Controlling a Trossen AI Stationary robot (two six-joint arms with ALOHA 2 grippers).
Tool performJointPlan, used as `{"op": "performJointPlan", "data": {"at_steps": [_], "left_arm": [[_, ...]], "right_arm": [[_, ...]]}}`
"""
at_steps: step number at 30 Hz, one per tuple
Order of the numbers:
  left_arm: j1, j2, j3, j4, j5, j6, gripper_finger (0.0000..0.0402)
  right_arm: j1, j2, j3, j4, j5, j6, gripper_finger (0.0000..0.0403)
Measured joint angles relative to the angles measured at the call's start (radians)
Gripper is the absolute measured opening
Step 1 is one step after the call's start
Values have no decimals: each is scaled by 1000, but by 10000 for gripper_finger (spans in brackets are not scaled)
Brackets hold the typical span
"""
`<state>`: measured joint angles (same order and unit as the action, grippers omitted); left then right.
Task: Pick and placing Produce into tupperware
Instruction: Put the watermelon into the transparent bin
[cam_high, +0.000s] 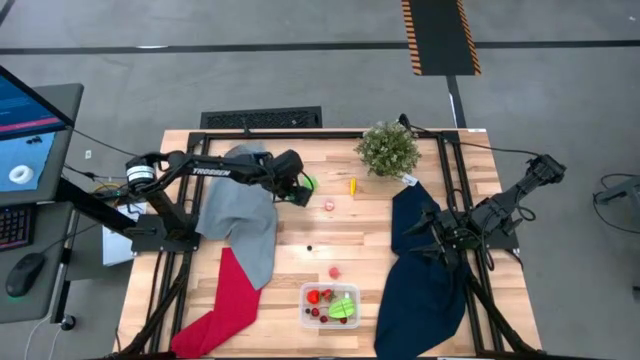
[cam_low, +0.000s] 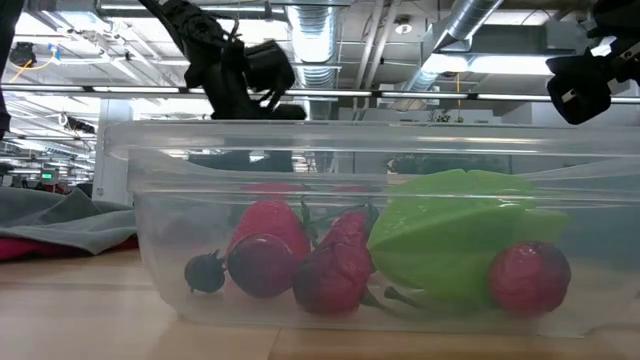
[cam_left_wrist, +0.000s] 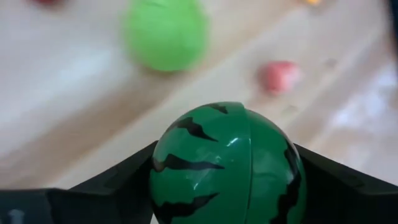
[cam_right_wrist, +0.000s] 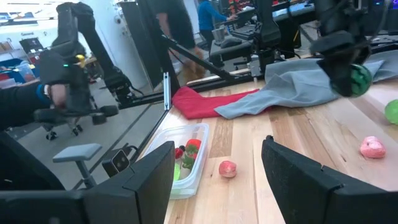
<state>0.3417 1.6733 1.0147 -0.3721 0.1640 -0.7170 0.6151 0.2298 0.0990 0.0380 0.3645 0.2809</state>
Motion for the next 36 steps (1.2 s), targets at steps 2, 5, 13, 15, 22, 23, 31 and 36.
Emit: {"op": "performJointPlan", "data": {"at_steps": [2, 5, 13, 15, 22, 23, 31, 36], "left_arm": [[-40, 0, 10, 30, 7, 0, 291], [-104, 0, 21, 71, 12, -1, 291], [-303, 0, 39, 190, 5, -10, 277], [-355, 0, 39, 226, -12, -9, 287], [-499, 0, 40, 301, -134, -5, 291], [-515, 0, 40, 301, -151, -6, 287], [-654, 0, 40, 319, -276, -56, 287], [-729, 11, 40, 379, -301, -93, 293]], "right_arm": [[0, 0, 0, 0, 0, 0, 265], [0, 0, 0, 0, 0, 0, 265], [0, 0, 0, 0, 0, 0, 265], [0, 0, 0, 0, 0, 0, 265], [0, 0, 0, 0, 0, 1, 265], [0, 0, 0, 0, 0, 5, 265], [0, 0, -10, 8, 0, 8, 265], [0, 0, -10, 8, 0, 9, 265]]}}
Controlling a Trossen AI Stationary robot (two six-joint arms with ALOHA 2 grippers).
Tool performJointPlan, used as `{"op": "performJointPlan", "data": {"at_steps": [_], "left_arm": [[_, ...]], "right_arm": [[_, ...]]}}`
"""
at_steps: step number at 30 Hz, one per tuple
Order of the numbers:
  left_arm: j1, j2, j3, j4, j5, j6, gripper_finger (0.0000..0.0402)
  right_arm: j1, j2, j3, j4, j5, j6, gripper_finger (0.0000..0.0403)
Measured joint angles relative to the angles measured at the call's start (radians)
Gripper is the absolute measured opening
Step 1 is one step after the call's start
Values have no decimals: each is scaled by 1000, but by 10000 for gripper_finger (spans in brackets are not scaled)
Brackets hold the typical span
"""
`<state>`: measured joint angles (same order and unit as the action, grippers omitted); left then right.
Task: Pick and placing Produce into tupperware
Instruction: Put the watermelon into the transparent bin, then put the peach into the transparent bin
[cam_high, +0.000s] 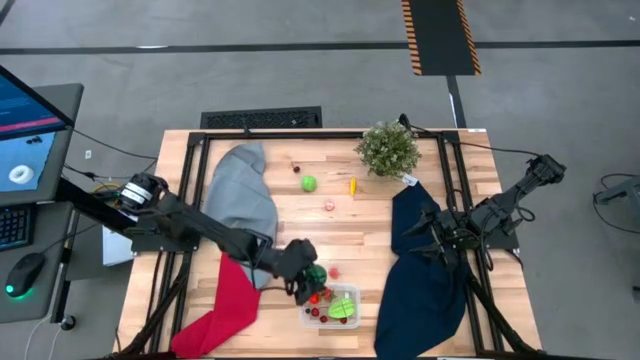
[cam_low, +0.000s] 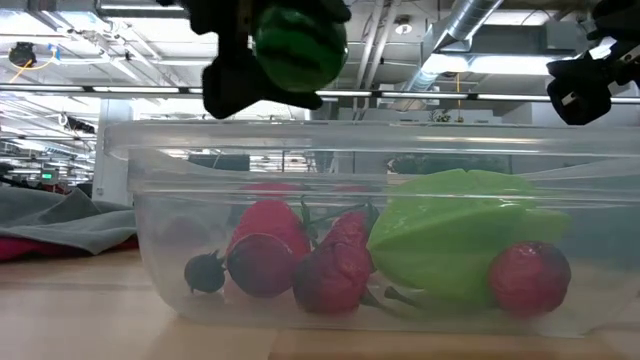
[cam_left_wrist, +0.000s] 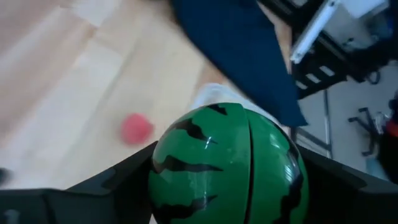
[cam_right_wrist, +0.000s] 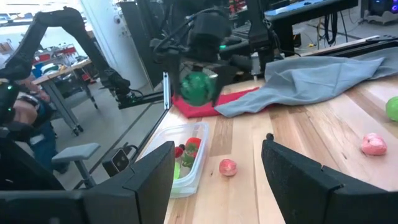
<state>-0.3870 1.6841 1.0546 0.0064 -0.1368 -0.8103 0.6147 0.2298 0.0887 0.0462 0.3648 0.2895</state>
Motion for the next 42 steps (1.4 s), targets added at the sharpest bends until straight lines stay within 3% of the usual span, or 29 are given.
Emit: {"op": "performJointPlan", "data": {"at_steps": [9, 20, 31, 34, 42], "left_arm": [[-86, 92, 1, 89, -1, -103, 284], [-111, 215, 75, 142, 85, -140, 286], [-125, 257, 155, 106, 72, -79, 342], [-123, 258, 176, 95, 71, -23, 353], [-116, 253, 257, 115, 101, 377, 354]], "right_arm": [[0, 11, -1, 8, 3, 1, 265], [0, 66, -1, 27, 3, 51, 265], [9, 118, -1, 82, 3, 53, 265], [12, 125, -1, 108, 2, 47, 265], [13, 148, -1, 277, 0, -54, 265]]}}
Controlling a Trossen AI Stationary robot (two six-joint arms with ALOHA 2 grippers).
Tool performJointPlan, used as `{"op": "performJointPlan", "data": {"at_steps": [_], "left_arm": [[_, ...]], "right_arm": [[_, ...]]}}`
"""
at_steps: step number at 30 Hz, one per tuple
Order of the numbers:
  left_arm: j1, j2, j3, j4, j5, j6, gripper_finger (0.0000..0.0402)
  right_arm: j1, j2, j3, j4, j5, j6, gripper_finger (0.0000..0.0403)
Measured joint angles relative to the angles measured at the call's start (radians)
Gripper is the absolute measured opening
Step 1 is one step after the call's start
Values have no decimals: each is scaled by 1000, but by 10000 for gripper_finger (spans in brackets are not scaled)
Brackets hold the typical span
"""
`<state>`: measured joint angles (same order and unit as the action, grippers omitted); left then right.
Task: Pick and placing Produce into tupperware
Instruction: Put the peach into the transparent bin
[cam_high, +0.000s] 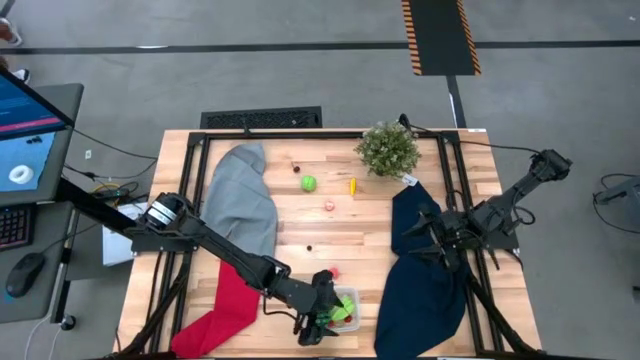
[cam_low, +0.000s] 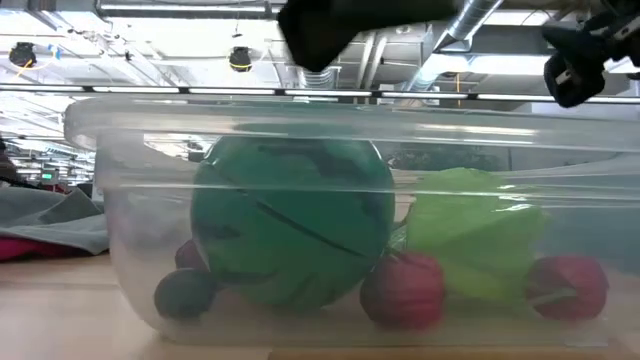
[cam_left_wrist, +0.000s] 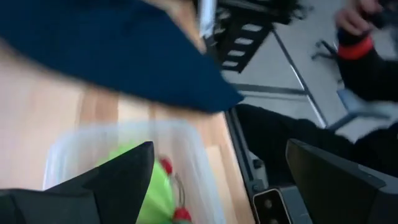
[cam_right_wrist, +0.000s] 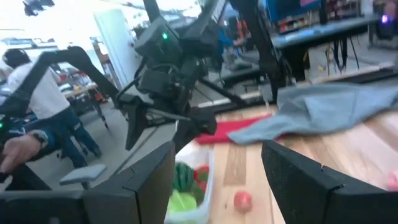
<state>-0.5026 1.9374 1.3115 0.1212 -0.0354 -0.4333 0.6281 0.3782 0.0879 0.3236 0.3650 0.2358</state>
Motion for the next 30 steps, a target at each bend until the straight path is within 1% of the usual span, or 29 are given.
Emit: {"op": "performJointPlan", "data": {"at_steps": [3, 7, 11, 13, 17, 20, 22, 26, 30], "left_arm": [[3, -29, 6, 3, -3, 142, 354], [15, -84, 6, -34, -47, 278, 355], [39, -162, 3, -103, -102, 357, 355], [55, -207, -15, -126, -129, 389, 355], [87, -316, -80, -123, -150, 433, 355], [115, -418, -158, -99, -172, 453, 355], [137, -493, -225, -56, -172, 453, 355], [169, -649, -393, 61, -176, 455, 355], [201, -797, -551, 104, -197, 449, 355]], "right_arm": [[0, 14, 0, 55, 0, -5, 265], [0, 28, 0, 80, 0, -2, 265], [3, 58, 0, 109, -2, 7, 265], [7, 84, 0, 143, -1, 19, 265], [-8, 139, 0, 203, 0, 13, 265], [-36, 171, 2, 269, 0, 19, 265], [-56, 191, 17, 251, 5, 8, 265], [-95, 272, 92, 117, 76, 2, 265], [-150, 375, 225, -56, 80, 23, 265]]}}
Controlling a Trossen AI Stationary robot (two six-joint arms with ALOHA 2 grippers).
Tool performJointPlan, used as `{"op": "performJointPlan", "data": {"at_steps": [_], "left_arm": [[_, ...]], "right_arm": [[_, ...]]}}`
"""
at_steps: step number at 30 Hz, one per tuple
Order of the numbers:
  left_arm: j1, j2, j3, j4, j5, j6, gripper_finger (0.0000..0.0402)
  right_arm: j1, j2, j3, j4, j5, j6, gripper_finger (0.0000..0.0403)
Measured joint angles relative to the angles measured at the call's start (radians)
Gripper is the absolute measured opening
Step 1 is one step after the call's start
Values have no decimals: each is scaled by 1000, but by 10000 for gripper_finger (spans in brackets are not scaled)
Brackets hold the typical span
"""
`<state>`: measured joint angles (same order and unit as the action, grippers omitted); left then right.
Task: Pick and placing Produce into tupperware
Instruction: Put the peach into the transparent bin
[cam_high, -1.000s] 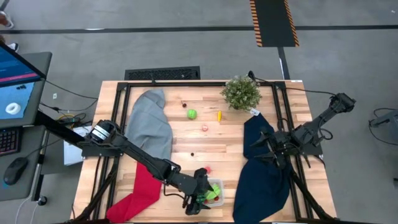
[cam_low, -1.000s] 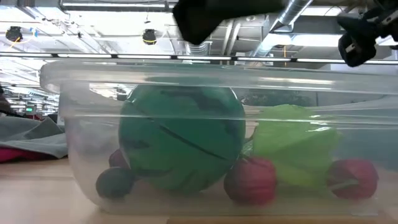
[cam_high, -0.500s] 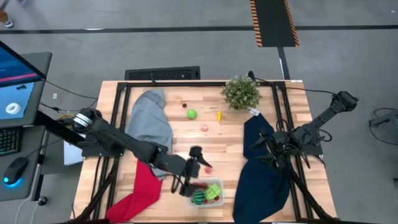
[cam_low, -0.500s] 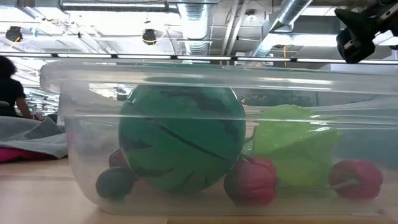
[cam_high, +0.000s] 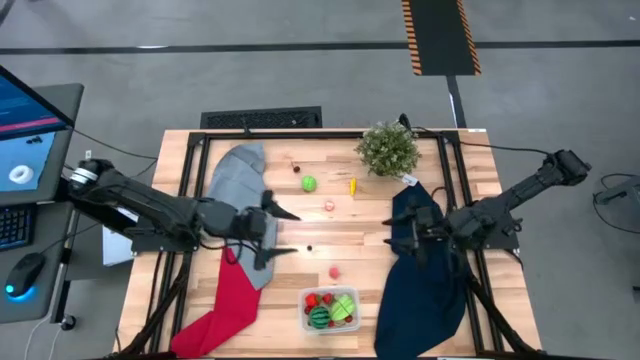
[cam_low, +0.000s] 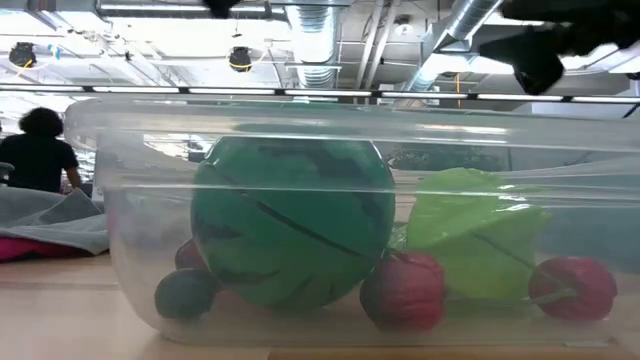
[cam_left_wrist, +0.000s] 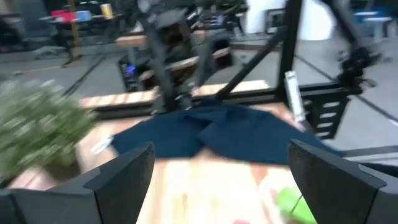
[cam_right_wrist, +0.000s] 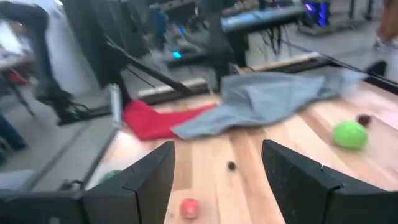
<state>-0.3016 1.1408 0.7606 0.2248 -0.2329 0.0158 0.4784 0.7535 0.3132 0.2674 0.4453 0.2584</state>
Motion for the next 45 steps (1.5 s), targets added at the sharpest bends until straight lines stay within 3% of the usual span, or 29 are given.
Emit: {"op": "performJointPlan", "data": {"at_steps": [7, 11, 16, 21, 29, 36, 41, 45], "left_arm": [[38, -193, -244, 187, -17, 9, 355], [66, -265, -335, 229, -41, 44, 355], [92, -313, -397, 243, -49, 35, 355], [93, -317, -404, 238, -41, 29, 355], [93, -317, -404, 227, 4, 62, 355], [92, -328, -405, 256, 191, 105, 355], [92, -363, -412, 225, 157, 107, 355], [93, -410, -503, 338, 82, 96, 355]], "right_arm": [[-88, 232, 270, -301, -38, 23, 265], [-144, 415, 398, -355, -186, 32, 265], [-188, 636, 563, -581, -334, 103, 265], [-199, 800, 690, -727, -401, 114, 265], [-192, 965, 810, -752, -472, 101, 265], [-187, 1046, 852, -747, -501, 60, 265], [-184, 1056, 855, -704, -501, 51, 265], [-184, 1056, 855, -688, -501, 48, 265]]}}
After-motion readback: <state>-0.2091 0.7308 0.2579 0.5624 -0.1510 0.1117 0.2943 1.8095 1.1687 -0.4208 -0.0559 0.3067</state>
